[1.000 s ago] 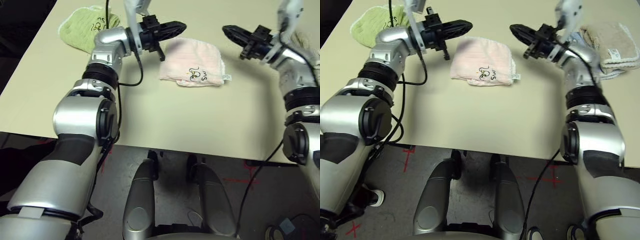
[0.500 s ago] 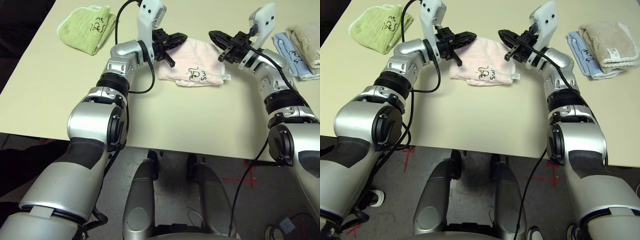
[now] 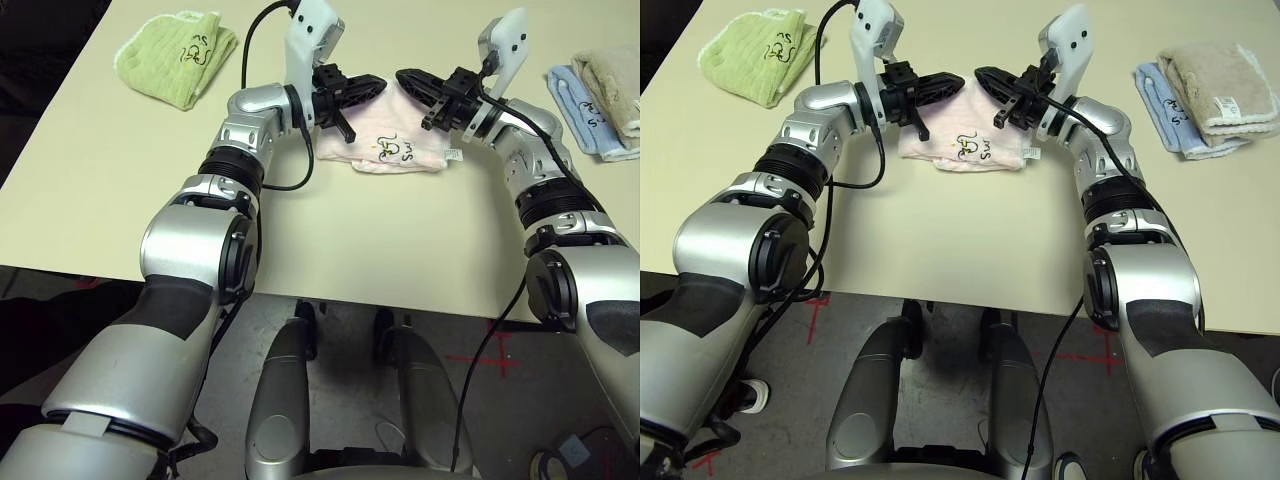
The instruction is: Fold the towel and set it aside.
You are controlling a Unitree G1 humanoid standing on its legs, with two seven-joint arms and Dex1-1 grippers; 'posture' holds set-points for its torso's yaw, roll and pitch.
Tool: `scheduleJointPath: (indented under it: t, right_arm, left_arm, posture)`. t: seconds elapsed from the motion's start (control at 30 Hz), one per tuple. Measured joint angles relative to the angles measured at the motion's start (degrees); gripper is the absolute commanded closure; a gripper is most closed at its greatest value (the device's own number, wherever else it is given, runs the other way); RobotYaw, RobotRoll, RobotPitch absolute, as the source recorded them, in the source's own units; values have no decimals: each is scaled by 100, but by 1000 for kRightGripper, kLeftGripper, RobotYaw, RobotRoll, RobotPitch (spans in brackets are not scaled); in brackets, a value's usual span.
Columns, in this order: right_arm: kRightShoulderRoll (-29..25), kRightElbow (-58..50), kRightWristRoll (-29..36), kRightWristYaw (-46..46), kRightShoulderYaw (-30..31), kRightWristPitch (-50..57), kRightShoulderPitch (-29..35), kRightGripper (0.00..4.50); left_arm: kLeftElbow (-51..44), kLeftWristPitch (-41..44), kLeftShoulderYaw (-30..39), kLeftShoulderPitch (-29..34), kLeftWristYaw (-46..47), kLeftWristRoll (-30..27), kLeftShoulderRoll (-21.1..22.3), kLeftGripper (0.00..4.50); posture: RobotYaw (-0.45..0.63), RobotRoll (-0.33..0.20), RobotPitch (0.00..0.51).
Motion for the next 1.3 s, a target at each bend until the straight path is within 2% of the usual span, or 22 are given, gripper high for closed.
scheduleJointPath:
  t: [0.27, 0.53, 0.93, 1.1, 1.2, 1.3]
  right_arm:
    - [99, 134, -314, -362, 294, 190, 143, 4500]
    - [92, 476, -395, -886, 302, 233, 23, 4500]
    - [-290, 569, -228, -562, 73, 65, 121, 4500]
    - [-599, 262, 538, 519, -508, 358, 199, 4500]
    - [-970, -324, 980, 1225, -732, 719, 237, 4500]
    - [-1415, -768, 1127, 1840, -753, 962, 503, 4500]
  left_arm:
    - [25, 312, -41, 173, 1010, 190, 20, 4443]
    - [26, 316, -4, 189, 1302, 226, 22, 4443]
    - [25, 226, -107, 193, 249, 276, 259, 4443]
    - [-7, -42, 103, 174, -541, 40, 503, 4443]
    - [-201, -198, 337, 61, -1379, -308, 729, 4443]
    - [-499, -226, 453, -5, -2281, -597, 1074, 4443]
  posture:
    - [47, 0, 386]
    - [51, 0, 391]
    - [54, 0, 398]
    - [47, 0, 397]
    - [55, 0, 395]
    - [65, 0, 395]
